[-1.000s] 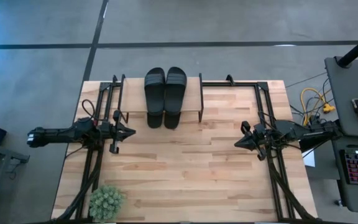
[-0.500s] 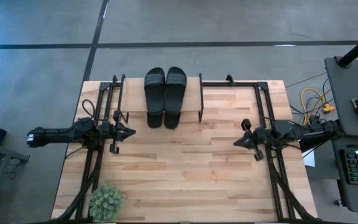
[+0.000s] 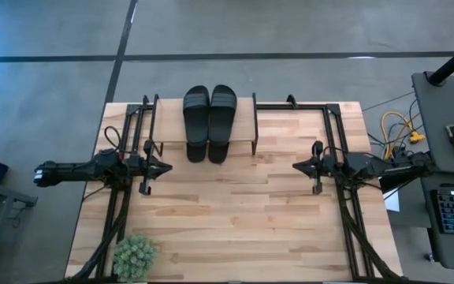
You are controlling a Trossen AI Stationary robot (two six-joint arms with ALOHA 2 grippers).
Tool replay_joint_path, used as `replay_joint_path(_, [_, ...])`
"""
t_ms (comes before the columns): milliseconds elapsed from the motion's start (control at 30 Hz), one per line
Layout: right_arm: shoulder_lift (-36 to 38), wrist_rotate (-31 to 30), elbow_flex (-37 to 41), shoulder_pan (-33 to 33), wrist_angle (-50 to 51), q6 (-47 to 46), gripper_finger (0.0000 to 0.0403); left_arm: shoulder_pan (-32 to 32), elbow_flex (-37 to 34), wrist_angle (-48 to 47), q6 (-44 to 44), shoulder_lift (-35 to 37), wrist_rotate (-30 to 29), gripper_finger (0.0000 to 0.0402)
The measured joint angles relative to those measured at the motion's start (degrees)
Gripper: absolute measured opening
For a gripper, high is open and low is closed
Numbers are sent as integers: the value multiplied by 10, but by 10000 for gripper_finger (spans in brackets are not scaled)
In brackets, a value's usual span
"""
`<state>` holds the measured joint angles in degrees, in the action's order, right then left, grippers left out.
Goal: Pick and place slides into the shelf
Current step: Return to Home Position
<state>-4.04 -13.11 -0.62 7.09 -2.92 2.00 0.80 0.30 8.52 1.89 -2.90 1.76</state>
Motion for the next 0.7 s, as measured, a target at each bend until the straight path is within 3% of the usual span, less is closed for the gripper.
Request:
replay_joint_path(233, [15, 60, 0, 1, 7, 10, 8, 0, 0, 0, 0, -1, 0, 10])
replay_joint_path(700, [22, 56, 0, 1, 15, 30, 9, 0, 0, 0, 0, -1, 0, 10])
